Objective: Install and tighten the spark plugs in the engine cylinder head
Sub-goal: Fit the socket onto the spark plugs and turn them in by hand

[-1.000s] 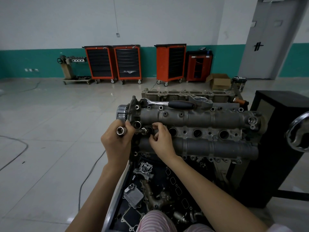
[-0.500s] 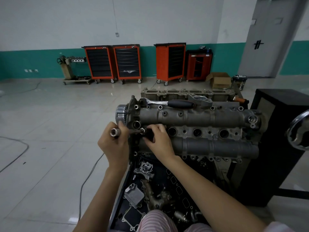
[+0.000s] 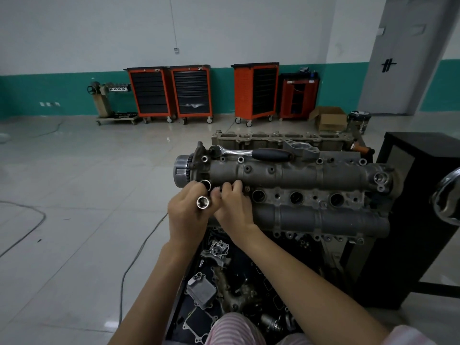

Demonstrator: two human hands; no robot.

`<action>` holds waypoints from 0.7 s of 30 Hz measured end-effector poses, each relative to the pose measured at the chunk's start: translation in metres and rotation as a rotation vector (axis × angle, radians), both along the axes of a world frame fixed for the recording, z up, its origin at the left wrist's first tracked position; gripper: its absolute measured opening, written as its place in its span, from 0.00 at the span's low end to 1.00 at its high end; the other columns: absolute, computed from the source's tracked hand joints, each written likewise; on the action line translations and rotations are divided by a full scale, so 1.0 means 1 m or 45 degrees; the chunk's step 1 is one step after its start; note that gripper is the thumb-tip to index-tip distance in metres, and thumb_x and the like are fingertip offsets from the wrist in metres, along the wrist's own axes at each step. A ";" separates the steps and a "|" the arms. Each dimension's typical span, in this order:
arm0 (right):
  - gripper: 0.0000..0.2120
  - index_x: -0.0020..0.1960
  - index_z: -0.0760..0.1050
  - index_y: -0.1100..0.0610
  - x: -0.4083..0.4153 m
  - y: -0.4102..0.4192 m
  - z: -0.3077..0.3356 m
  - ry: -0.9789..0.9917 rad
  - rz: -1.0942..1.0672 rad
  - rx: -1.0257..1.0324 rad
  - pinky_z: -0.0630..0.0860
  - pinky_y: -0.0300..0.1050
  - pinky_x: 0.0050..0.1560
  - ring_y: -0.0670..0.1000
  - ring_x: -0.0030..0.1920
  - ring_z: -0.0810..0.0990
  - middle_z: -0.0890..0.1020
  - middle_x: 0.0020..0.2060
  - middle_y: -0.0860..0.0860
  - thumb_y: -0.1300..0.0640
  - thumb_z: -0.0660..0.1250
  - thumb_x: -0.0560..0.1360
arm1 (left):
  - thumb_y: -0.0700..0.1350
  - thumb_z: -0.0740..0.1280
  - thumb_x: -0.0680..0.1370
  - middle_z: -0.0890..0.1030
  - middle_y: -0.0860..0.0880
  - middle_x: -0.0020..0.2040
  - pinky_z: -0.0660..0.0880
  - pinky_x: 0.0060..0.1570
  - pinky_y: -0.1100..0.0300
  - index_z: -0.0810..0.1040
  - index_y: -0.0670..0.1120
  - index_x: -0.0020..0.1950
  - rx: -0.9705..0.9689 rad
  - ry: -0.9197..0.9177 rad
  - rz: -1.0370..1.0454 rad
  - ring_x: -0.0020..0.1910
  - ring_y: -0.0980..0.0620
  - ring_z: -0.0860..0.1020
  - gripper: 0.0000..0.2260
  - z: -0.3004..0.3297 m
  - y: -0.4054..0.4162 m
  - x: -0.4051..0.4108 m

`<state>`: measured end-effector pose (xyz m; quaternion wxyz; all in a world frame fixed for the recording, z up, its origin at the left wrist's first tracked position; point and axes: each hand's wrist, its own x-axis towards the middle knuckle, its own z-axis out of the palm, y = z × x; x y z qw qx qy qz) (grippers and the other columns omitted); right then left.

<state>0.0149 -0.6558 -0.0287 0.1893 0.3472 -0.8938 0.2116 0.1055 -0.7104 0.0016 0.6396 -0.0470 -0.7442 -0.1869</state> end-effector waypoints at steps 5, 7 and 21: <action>0.11 0.56 0.68 0.61 -0.004 0.007 0.011 -0.071 0.081 0.012 0.72 0.49 0.43 0.59 0.47 0.78 0.71 0.53 0.58 0.56 0.57 0.77 | 0.49 0.58 0.81 0.67 0.43 0.24 0.60 0.24 0.57 0.66 0.36 0.26 -0.136 -0.036 0.022 0.27 0.48 0.61 0.26 0.005 0.000 0.001; 0.11 0.55 0.69 0.62 -0.003 0.008 0.014 -0.048 0.110 0.044 0.71 0.49 0.43 0.60 0.48 0.78 0.73 0.52 0.58 0.56 0.57 0.77 | 0.48 0.58 0.81 0.67 0.42 0.23 0.60 0.24 0.57 0.67 0.35 0.26 -0.169 -0.044 0.034 0.27 0.48 0.61 0.26 0.005 -0.002 0.004; 0.11 0.50 0.70 0.64 0.000 0.014 0.030 -0.126 0.187 0.067 0.70 0.48 0.42 0.62 0.49 0.78 0.80 0.47 0.61 0.55 0.59 0.75 | 0.52 0.62 0.78 0.69 0.43 0.24 0.63 0.26 0.59 0.68 0.36 0.29 -0.003 -0.153 -0.063 0.28 0.47 0.65 0.23 0.010 0.004 0.009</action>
